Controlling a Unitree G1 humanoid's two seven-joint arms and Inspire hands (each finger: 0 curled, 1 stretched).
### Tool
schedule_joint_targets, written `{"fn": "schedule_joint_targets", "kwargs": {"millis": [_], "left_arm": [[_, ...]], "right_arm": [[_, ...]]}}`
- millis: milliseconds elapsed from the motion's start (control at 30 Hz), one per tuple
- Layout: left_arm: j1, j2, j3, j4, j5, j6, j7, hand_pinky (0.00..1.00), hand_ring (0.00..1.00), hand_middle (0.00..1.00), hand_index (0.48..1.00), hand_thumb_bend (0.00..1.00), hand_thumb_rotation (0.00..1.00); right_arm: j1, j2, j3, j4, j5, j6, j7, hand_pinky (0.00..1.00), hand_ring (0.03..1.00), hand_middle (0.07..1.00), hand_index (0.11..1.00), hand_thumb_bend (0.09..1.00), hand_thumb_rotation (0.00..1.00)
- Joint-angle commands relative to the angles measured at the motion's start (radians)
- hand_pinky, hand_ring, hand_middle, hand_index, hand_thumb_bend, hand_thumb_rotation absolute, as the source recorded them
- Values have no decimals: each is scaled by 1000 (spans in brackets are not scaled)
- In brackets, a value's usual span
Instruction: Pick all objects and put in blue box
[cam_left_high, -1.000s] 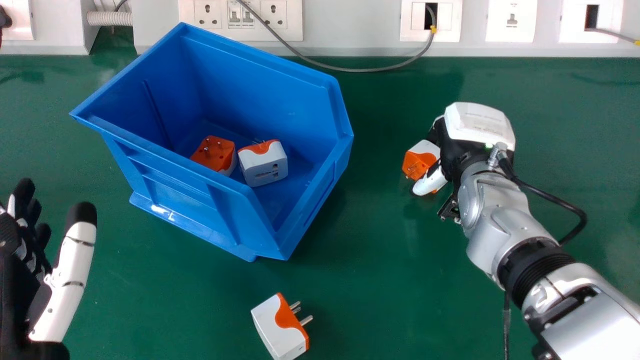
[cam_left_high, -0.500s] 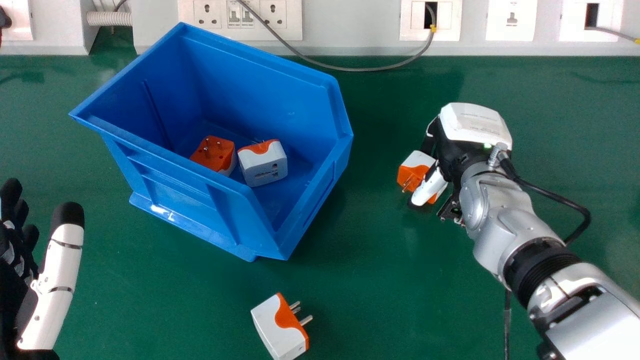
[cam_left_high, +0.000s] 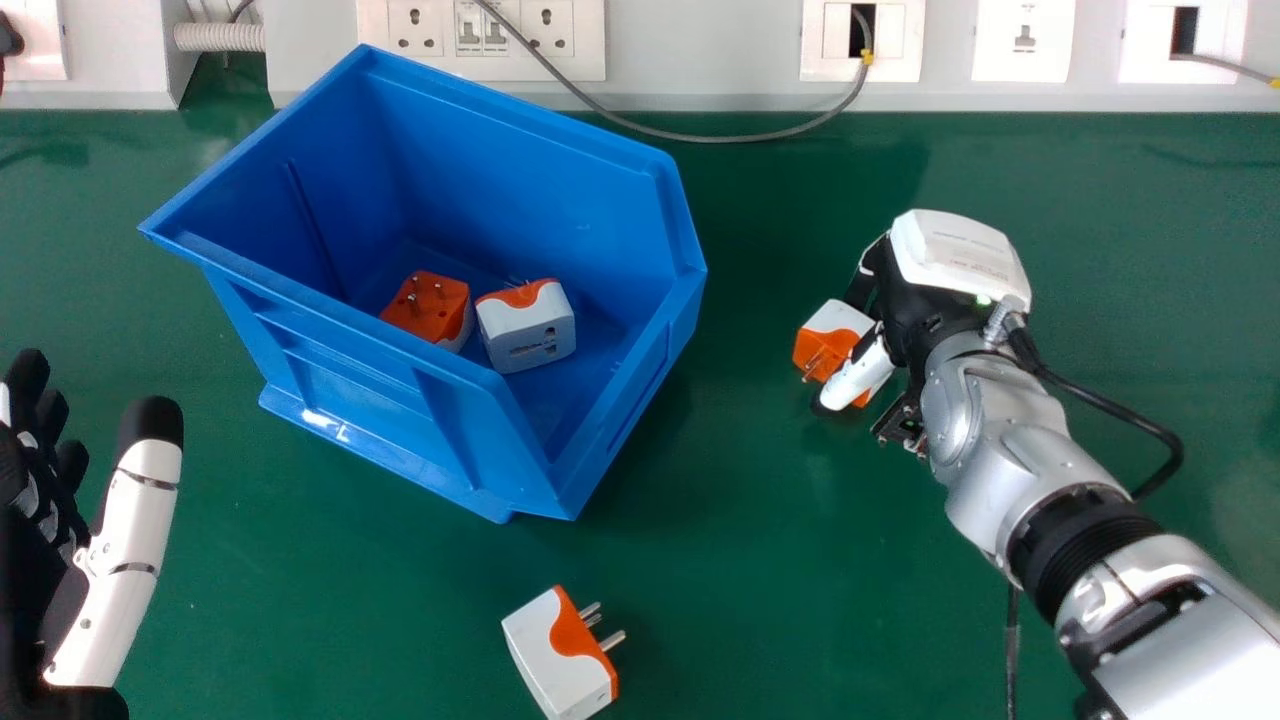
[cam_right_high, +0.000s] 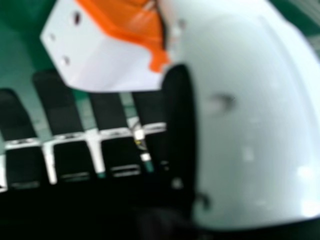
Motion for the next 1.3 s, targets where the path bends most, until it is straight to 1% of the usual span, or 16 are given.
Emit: {"fn": "schedule_joint_targets", "kwargs": {"millis": [0, 33, 100, 167, 300, 367, 467, 567, 600, 667, 733, 833, 933, 1033, 1133, 1267], "left_arm": [[-8, 10, 4, -19, 6, -5, 2, 1000, 1000, 995, 984, 493, 565], [-12, 11, 4, -13, 1, -8, -2, 1000, 1000, 996, 984, 492, 560], [-17, 12, 4, -3, 20, -12, 3, 1000, 1000, 998, 992, 474, 561], [-25, 10, 3, 8, 33, -15, 11, 1000, 1000, 997, 994, 499, 574], [-38, 3, 2, 28, 31, -22, 13, 1000, 1000, 999, 999, 530, 580], [-42, 3, 2, 36, 28, -25, 12, 1000, 1000, 1000, 999, 501, 569], [-47, 4, 4, 49, 19, -30, 7, 1000, 1000, 1000, 1000, 501, 552], [-48, 6, 2, 55, 46, -32, 15, 1000, 1000, 1000, 1000, 508, 569], [-47, 5, 0, 54, 55, -29, 18, 1000, 1000, 1000, 1000, 500, 583], [-48, 3, -3, 56, 62, -30, 19, 1000, 1000, 1000, 1000, 478, 589], [-49, -3, -7, 61, 62, -37, 22, 1000, 1000, 1000, 1000, 472, 578], [-49, -7, -11, 67, 53, -51, 20, 1000, 1000, 1000, 1000, 444, 555], [-34, -17, -19, 47, 70, -42, 34, 1000, 1000, 1000, 1000, 438, 556], [-24, -26, -23, 37, 82, -36, 44, 1000, 1000, 1000, 999, 416, 565], [-18, -31, -27, 31, 77, -42, 44, 1000, 1000, 1000, 1000, 424, 569], [-9, -38, -30, 27, 74, -48, 46, 1000, 1000, 1000, 1000, 401, 544]], "right_arm": [[-5, -19, -12, -52, 4, 4, -24, 352, 474, 557, 493, 488, 136], [2, -22, -19, -74, 8, 4, -22, 362, 487, 567, 493, 488, 136], [18, -30, -29, -124, 9, 17, -16, 377, 509, 582, 492, 488, 138], [47, -43, -40, -201, 9, 27, -9, 384, 519, 592, 492, 487, 140], [159, -91, -63, -445, -1, 38, 19, 371, 494, 569, 490, 485, 141], [227, -122, -73, -588, -8, 40, 50, 356, 474, 550, 489, 483, 142], [329, -163, -92, -789, -16, 31, 83, 319, 424, 500, 487, 483, 144], [428, -177, -111, -984, -26, 45, 111, 238, 314, 393, 480, 484, 142], [455, -174, -116, -1042, -29, 59, 125, 205, 268, 345, 476, 485, 140], [504, -165, -125, -1155, -27, 82, 156, 156, 204, 277, 473, 486, 137], [543, -158, -133, -1245, -14, 75, 180, 114, 152, 218, 470, 487, 134], [573, -145, -126, -1341, -14, 55, 207, 102, 139, 208, 469, 487, 131], [566, -121, -100, -1399, -37, 64, 245, 117, 155, 229, 470, 485, 134], [534, -87, -82, -1394, -37, 42, 264, 213, 290, 385, 484, 483, 144], [485, -31, -73, -1367, -26, 46, 281, 238, 320, 402, 483, 483, 144], [408, 46, -45, -1317, -57, 92, 300, 112, 155, 227, 472, 483, 144]]}}
